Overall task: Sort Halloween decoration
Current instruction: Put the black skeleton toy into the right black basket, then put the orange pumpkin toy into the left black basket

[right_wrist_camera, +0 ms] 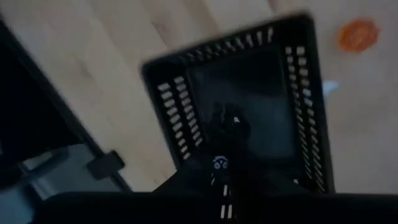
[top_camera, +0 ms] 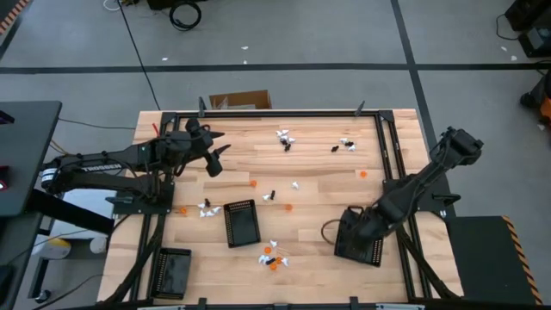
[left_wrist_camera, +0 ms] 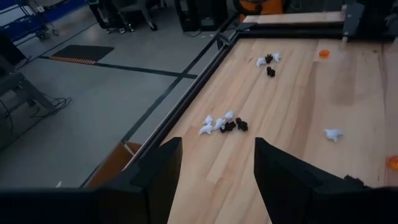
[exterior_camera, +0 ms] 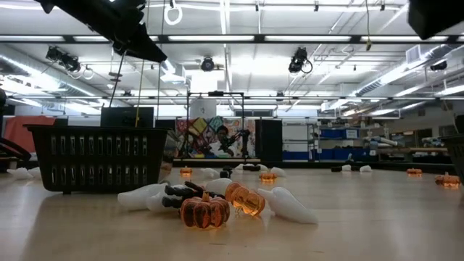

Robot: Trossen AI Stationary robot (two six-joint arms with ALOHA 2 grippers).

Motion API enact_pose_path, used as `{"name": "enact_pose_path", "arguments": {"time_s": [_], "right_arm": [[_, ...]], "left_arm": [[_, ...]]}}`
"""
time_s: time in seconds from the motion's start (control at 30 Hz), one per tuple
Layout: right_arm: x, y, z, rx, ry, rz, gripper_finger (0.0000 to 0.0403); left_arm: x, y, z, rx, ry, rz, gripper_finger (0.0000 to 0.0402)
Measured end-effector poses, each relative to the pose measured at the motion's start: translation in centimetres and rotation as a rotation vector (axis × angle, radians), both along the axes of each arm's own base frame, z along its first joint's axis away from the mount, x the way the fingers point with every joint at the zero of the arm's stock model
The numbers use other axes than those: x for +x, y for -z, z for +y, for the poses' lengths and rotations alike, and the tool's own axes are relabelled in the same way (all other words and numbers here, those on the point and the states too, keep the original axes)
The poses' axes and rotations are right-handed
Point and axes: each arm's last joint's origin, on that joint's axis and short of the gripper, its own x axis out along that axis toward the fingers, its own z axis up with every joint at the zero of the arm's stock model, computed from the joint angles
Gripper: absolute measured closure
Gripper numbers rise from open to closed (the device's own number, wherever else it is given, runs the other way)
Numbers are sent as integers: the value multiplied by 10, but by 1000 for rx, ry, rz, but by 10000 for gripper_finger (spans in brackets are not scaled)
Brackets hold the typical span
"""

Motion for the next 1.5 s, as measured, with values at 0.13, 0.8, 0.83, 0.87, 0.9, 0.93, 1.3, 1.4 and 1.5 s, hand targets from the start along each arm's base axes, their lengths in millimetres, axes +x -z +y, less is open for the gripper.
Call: {"name": "enact_pose_path", "arguments": {"time_s": [0.13, 0.8, 0.83, 0.87, 0.9, 0.93, 1.3, 1.4, 1.5], "right_arm": [[2, 12, 9, -3, 27, 55, 311], [-16, -21, -54, -218, 166, 33, 238], [-14, -18, -59, -229, 153, 38, 237], [-11, -13, -64, -244, 131, 42, 237], [-9, -8, -68, -255, 107, 53, 237], [-7, -2, -72, -260, 84, 66, 237], [13, 18, -96, -311, -19, 41, 238], [14, 14, -105, -363, -14, 7, 238], [18, 12, -113, -406, -13, -40, 238]], "left_arm": [[0, 0, 0, -12, 1, -9, 193], [1, 19, 3, -211, 0, 112, 194], [3, 20, 4, -215, 5, 119, 194], [4, 22, 4, -218, 4, 130, 194], [5, 23, 4, -221, 4, 144, 194], [7, 25, 4, -223, 3, 155, 194], [16, 40, 10, -306, 51, 245, 194], [17, 41, 19, -351, -4, 324, 194], [19, 36, 32, -390, -77, 397, 194]]}}
